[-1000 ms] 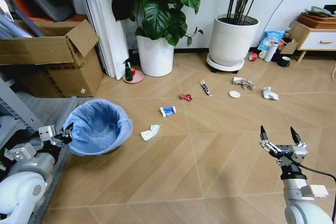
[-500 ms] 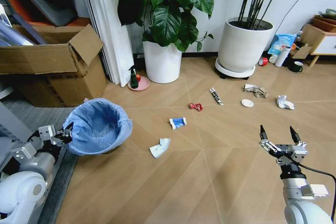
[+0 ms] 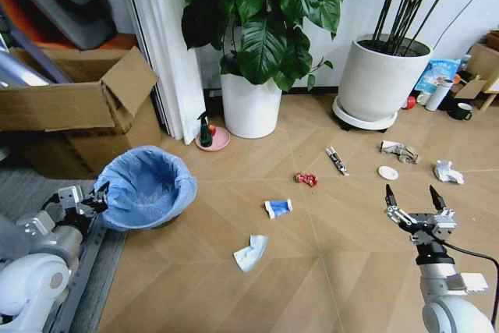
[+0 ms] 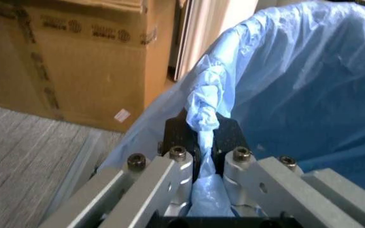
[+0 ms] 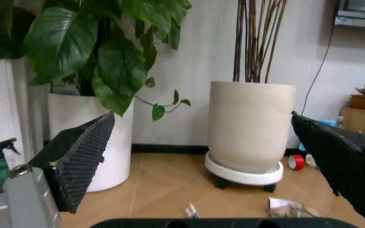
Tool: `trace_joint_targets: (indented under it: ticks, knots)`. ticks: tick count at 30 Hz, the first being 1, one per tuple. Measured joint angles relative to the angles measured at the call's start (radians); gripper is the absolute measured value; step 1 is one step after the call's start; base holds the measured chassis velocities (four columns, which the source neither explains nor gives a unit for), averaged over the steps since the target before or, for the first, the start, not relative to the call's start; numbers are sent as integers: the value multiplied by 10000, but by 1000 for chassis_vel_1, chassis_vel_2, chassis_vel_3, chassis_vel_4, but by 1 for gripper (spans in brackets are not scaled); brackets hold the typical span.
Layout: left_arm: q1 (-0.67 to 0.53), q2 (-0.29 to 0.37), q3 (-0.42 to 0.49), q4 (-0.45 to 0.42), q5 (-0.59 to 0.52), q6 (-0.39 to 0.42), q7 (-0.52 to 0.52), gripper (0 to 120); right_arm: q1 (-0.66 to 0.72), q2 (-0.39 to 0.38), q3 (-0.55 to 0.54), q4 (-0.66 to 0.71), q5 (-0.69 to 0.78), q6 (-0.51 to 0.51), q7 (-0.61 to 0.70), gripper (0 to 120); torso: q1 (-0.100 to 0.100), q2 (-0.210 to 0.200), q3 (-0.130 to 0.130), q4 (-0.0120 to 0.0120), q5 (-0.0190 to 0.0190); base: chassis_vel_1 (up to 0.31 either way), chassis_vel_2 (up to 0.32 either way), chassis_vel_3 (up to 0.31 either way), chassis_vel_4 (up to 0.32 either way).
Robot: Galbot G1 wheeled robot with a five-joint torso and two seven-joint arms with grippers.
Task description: Pick up the trash bin and place the garbage on the floor into it.
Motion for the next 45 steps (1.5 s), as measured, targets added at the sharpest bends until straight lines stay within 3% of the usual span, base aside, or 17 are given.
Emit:
trace_joint_targets:
  ticks: [12, 17, 20, 23, 28, 33, 35, 36, 39, 45]
  knots:
    - [82, -67, 0, -65, -11, 3, -11, 1, 16, -170, -156, -177, -119, 112, -56, 100, -2, 0, 0, 0, 2, -125, 119, 133, -129]
    - [131, -11, -8, -105, -26, 4, -27, 1, -4, -1153, -847, -458, -690, -219, -56, 100, 1, 0, 1, 3, -1, -88, 113, 89, -107]
    - [285, -9, -19, -151, -12, 6, -49, 1, 306, -2162, -2000, -700, -1582, -705, 537, 100, 0, 0, 0, 1, 2, -38, 8, 21, -9]
    - [418, -29, -55, -174, 52, 5, -30, 1, 723, -2540, -2843, -842, -1034, -1087, 785, 100, -2, 0, -1, 1, -1, 0, 0, 0, 0]
    - [587, -76, -127, -224, 134, -6, -22, 1, 1905, -3154, -4249, -2097, -521, -1202, -1622, 100, -2, 0, -1, 6, -2, 0, 0, 0, 0]
    - [646, -64, -147, -316, 134, -6, -67, 1, 2658, -3699, -5784, -2627, -13, -1703, -2255, 100, -2, 0, 0, 3, 3, 0, 0, 0, 0]
    - [688, -57, -151, -368, 143, -3, -88, 1, 3395, -4050, -7152, -2938, 645, -1983, -2243, 100, -1, -1, 1, -1, 0, 0, 0, 0, 0]
    - [688, -57, -151, -368, 143, -3, -88, 1, 3395, -4050, -7152, -2938, 645, -1983, -2243, 100, -1, -1, 1, -1, 0, 0, 0, 0, 0]
    - [736, -134, -151, -440, 236, -2, -102, 1, 5425, -4263, -10131, -3654, 1263, -2436, -2104, 100, -1, 0, 0, 6, 0, 0, 0, 0, 0]
    - [744, -184, -145, -459, 316, -2, -109, 1, 6195, -3931, -11432, -3832, 2290, -3134, -2103, 100, -1, 0, 0, 3, -2, 0, 0, 0, 0]
